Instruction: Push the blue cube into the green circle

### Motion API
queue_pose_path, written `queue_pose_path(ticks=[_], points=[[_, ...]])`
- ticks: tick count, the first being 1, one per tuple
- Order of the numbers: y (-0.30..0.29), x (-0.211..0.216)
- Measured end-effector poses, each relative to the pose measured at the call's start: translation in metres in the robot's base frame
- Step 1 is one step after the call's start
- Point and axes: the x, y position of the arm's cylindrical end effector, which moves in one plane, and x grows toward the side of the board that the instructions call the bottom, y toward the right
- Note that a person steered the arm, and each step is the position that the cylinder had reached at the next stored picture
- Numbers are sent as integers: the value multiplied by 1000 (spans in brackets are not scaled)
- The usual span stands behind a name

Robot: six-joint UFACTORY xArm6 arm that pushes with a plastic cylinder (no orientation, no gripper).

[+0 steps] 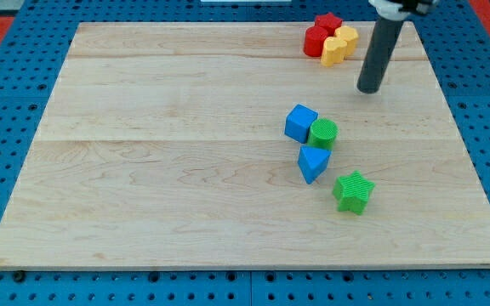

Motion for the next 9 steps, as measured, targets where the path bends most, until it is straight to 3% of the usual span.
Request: queue_pose_path(ticks=[2, 3, 5, 9], points=[[-140, -1], [-174, 28], [-124, 56], [-87, 109]])
